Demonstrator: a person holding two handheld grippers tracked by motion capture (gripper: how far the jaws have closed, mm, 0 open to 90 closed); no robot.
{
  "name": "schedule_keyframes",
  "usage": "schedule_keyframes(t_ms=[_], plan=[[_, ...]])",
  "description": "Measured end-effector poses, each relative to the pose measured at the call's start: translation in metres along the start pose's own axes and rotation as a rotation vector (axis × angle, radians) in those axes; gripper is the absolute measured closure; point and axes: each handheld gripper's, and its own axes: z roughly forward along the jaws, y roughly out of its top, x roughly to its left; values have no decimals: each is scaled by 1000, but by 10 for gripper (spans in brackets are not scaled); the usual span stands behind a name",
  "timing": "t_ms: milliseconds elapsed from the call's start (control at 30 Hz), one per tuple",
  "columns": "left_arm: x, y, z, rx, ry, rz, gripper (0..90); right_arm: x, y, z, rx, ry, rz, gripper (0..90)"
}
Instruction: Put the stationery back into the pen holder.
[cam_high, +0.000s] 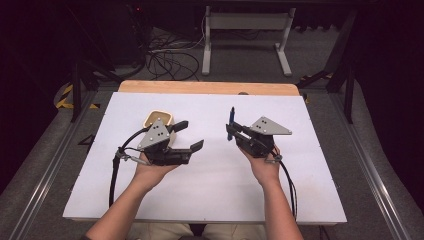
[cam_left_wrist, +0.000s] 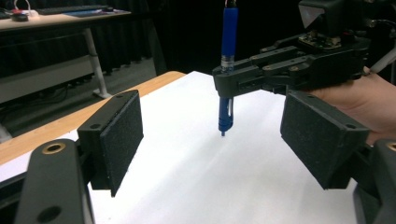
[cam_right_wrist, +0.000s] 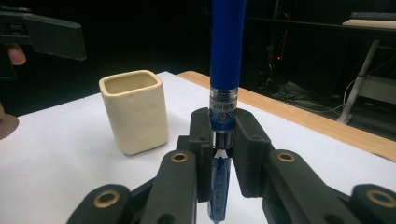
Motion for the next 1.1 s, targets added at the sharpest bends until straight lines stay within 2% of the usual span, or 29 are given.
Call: schedule_keyframes(t_ms=[267, 533, 667, 800, 967, 1100], plan=[[4, -5, -6, -14, -3, -14, 199, 6, 3, 9, -8, 4, -29, 793], [9, -9, -12, -15, 14, -31, 189, 15, 9, 22, -16, 18, -52, 794], [10, -9, -13, -28, 13, -55, 187, 19, 15, 28, -25, 28, -67, 794], [9, -9, -14, -30, 16, -42, 182, 23, 19, 33, -35, 34, -72, 794], [11, -9, -17, -39, 27, -54, 176, 28, 23, 43, -41, 55, -79, 793], [12, -10, -16, -32, 32, -48, 169, 32, 28, 52, -36, 68, -90, 793]])
